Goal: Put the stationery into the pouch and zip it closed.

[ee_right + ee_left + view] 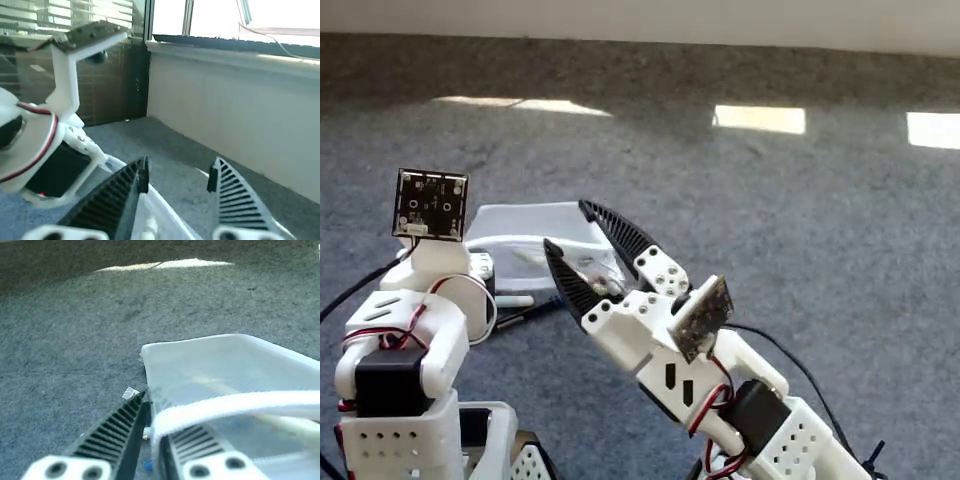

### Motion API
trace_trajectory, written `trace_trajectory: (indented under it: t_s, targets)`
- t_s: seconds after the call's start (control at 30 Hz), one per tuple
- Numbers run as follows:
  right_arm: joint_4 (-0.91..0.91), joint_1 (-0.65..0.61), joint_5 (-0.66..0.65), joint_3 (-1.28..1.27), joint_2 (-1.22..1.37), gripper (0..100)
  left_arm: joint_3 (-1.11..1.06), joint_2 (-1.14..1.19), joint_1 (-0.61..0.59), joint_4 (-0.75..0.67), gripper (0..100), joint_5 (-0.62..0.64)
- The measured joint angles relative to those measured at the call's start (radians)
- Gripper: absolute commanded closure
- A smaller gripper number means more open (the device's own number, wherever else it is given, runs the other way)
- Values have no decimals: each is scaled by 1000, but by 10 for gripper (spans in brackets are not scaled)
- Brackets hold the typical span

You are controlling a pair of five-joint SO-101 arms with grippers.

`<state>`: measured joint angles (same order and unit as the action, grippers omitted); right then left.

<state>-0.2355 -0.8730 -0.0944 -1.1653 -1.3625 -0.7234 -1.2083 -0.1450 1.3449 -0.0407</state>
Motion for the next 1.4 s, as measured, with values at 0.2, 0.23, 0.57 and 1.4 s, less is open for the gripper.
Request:
trace_trajectory:
  t_s: [0.2,0.23,0.57,1.4]
  targets:
    - [-167,0,0,58,0,804,0,0,0,0,992,0]
    - [-204,0,0,83,0,804,0,0,0,0,992,0]
    - [-540,3,0,316,0,804,0,0,-77,0,993,0]
    - [-549,219,0,574,945,804,0,0,-385,0,993,83]
